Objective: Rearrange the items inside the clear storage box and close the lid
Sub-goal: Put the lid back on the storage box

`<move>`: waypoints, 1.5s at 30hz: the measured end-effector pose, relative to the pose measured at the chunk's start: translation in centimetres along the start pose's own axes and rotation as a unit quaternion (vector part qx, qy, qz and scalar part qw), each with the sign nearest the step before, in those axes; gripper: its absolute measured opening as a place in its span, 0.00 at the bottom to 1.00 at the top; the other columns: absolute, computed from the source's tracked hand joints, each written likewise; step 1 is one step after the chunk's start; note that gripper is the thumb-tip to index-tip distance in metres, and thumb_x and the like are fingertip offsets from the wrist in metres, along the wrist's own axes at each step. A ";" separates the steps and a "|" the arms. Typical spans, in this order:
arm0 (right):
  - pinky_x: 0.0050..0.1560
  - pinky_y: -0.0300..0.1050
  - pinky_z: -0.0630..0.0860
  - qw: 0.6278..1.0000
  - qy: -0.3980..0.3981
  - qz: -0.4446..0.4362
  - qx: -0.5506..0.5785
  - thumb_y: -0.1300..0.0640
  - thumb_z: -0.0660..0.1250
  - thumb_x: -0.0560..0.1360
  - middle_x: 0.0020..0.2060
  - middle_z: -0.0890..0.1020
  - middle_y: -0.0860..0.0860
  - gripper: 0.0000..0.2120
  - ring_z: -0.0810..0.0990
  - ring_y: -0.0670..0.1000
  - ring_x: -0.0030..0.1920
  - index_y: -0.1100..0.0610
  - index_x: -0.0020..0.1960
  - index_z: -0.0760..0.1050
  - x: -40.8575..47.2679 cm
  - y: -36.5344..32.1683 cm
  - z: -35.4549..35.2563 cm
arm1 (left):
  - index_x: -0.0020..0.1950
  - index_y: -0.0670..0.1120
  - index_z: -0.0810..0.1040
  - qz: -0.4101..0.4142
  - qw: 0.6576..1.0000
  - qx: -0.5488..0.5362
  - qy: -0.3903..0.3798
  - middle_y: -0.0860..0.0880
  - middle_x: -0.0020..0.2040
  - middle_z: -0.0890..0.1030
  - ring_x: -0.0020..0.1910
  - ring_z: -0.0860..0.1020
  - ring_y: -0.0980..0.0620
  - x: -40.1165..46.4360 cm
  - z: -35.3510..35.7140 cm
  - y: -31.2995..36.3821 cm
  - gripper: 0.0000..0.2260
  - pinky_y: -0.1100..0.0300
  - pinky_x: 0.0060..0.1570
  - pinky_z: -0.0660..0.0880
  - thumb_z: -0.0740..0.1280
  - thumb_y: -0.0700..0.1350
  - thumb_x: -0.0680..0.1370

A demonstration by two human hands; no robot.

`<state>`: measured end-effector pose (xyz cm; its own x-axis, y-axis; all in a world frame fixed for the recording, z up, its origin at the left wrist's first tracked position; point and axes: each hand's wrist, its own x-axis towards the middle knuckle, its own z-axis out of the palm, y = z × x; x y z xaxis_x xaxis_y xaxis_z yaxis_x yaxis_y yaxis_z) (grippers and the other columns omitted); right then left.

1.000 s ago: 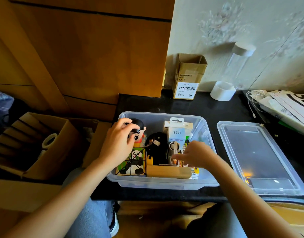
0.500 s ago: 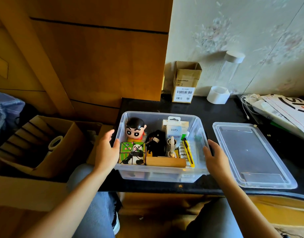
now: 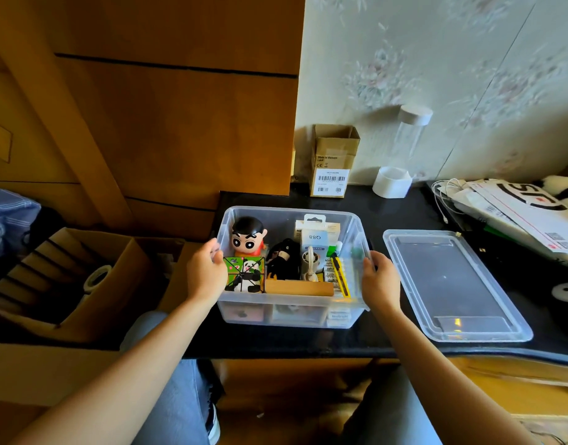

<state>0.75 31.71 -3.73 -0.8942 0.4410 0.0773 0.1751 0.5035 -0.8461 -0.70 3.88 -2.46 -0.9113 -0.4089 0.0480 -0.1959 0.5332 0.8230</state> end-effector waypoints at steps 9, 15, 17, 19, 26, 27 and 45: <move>0.46 0.41 0.69 0.999 0.000 -0.005 0.032 0.55 0.59 0.80 0.49 0.76 0.48 0.11 0.74 0.46 0.47 0.57 0.59 0.74 0.1 1.9 -2.3 | 0.64 0.43 0.74 0.110 0.987 0.093 0.070 0.42 0.65 0.71 0.64 0.70 0.43 -1.5 0.4 1.8 0.17 0.46 0.65 0.67 0.64 0.35 0.76; 0.44 0.45 0.68 0.979 0.148 0.138 -0.005 0.56 0.59 0.78 0.41 0.79 0.55 0.07 0.76 0.55 0.42 0.57 0.46 0.73 -0.7 8.7 -6.9 | 0.54 0.43 0.79 0.308 0.949 -0.009 -0.057 0.47 0.58 0.73 0.60 0.70 0.55 -5.8 5.4 8.1 0.12 0.75 0.60 0.62 0.63 0.31 0.75; 0.45 0.49 0.72 0.968 0.169 0.187 -0.017 0.55 0.59 0.77 0.39 0.80 0.57 0.09 0.78 0.59 0.43 0.59 0.43 0.75 -1.1 11.2 -8.3 | 0.50 0.43 0.80 0.347 0.930 -0.024 -0.117 0.47 0.55 0.74 0.58 0.71 0.56 -7.6 7.5 9.9 0.12 0.80 0.58 0.58 0.62 0.30 0.75; 0.46 0.50 0.72 0.956 0.172 0.235 -0.037 0.53 0.59 0.76 0.36 0.80 0.58 0.15 0.77 0.61 0.42 0.61 0.39 0.77 -1.7 13.7 -9.7 | 0.49 0.43 0.81 0.367 0.913 -0.032 -0.173 0.47 0.55 0.74 0.58 0.72 0.55 -9.6 9.9 11.2 0.12 0.79 0.57 0.59 0.61 0.30 0.75; 0.34 0.44 0.74 0.929 0.117 0.351 0.015 0.42 0.61 0.75 0.31 0.81 0.56 0.23 0.80 0.56 0.34 0.60 0.35 0.77 -2.6 17.2 -11.7 | 0.47 0.44 0.82 0.428 0.855 -0.036 -0.290 0.48 0.52 0.77 0.54 0.74 0.54 -15.2 15.4 13.6 0.11 0.71 0.56 0.67 0.61 0.33 0.76; 0.35 0.46 0.76 0.926 0.113 0.360 0.031 0.42 0.62 0.75 0.31 0.81 0.56 0.22 0.80 0.56 0.34 0.60 0.36 0.77 -2.3 17.3 -11.6 | 0.47 0.44 0.82 0.431 0.854 -0.031 -0.291 0.48 0.51 0.77 0.53 0.75 0.53 -15.7 15.8 13.4 0.11 0.66 0.56 0.68 0.61 0.33 0.76; 0.34 0.40 0.73 0.954 0.162 0.154 0.198 0.56 0.63 0.75 0.28 0.79 0.51 0.12 0.75 0.47 0.29 0.58 0.35 0.76 -1.8 8.1 -15.4 | 0.73 0.52 0.59 0.427 0.811 0.141 -0.374 0.47 0.68 0.65 0.68 0.61 0.46 -18.1 19.1 15.5 0.29 0.51 0.63 0.68 0.66 0.42 0.75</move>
<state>10.16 46.43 -2.61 -0.6397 0.7619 -0.1018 0.1818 0.0213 -0.9831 5.85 33.68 -1.40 -0.7015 0.7072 0.0879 0.6443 0.5766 0.5023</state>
